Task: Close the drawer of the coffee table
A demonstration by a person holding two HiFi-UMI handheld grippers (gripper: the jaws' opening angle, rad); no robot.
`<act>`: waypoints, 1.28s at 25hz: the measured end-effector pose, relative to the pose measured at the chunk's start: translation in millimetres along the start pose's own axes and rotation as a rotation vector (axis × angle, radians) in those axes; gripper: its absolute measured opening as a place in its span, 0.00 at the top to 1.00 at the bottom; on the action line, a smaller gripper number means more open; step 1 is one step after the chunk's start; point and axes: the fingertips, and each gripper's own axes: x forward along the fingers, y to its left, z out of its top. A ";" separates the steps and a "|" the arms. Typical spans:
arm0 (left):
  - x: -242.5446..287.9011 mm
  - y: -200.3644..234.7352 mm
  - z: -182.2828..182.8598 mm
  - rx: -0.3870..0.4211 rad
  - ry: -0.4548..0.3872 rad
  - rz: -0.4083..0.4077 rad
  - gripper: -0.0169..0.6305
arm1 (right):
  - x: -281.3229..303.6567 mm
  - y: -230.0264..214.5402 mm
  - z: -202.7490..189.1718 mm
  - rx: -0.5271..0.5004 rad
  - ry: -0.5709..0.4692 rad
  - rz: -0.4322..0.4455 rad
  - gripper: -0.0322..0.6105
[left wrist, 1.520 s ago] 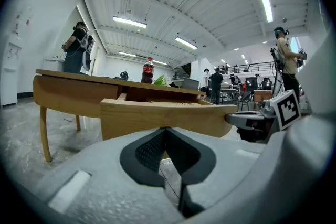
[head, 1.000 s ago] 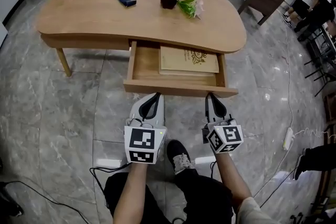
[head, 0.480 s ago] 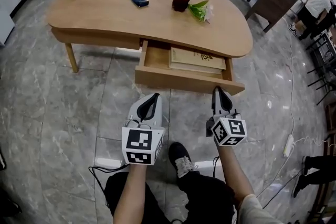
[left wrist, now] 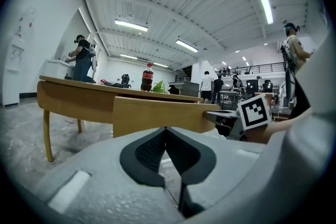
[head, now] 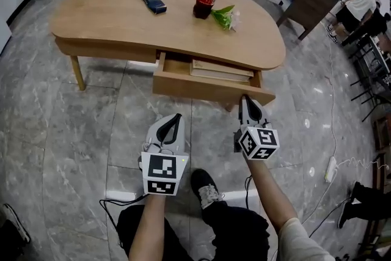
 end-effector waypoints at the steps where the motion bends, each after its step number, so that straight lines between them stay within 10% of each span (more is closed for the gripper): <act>1: 0.2 -0.6 -2.1 -0.002 0.008 -0.005 0.96 | 3.4 -1.4 0.2 0.007 0.002 -0.008 0.93; 32: 3.8 2.9 -9.4 -0.093 0.030 -0.028 0.96 | 82.0 -26.8 11.5 -0.023 0.017 -0.126 0.92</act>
